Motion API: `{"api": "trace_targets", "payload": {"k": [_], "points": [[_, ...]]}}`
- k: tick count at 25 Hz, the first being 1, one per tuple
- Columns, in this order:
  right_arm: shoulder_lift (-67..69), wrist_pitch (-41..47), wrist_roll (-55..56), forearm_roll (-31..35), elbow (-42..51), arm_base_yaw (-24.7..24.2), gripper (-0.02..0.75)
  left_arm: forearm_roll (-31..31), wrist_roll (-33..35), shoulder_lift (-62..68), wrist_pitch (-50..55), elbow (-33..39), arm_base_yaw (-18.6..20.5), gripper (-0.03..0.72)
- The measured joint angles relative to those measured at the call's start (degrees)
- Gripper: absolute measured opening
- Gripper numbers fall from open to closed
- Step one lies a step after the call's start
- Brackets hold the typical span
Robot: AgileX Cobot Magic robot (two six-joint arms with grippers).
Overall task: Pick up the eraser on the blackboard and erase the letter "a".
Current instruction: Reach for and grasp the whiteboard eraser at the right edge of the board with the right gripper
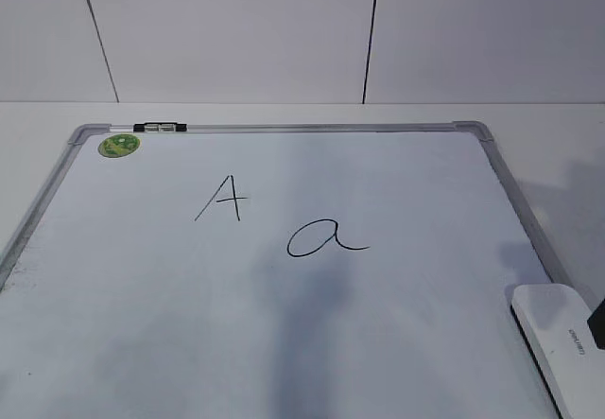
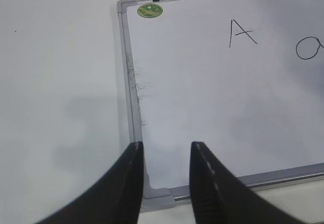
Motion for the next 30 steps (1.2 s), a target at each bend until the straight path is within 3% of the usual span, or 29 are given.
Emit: {"api": "trace_targets", "payload": {"k": [8, 20, 30], "points": [[2.3, 0.0, 0.8, -3.6, 0.0, 0.3, 0.583, 0.0, 0.0, 0.0, 0.0, 0.0, 0.0, 0.235], [2.3, -5.3, 16.0, -16.2, 0.0, 14.6, 0.582, 0.0, 0.0, 0.0, 0.0, 0.0, 0.0, 0.235], [2.5, -10.5, 19.6, -19.0, 0.0, 16.3, 0.627, 0.0, 0.0, 0.0, 0.0, 0.0, 0.0, 0.235]]}}
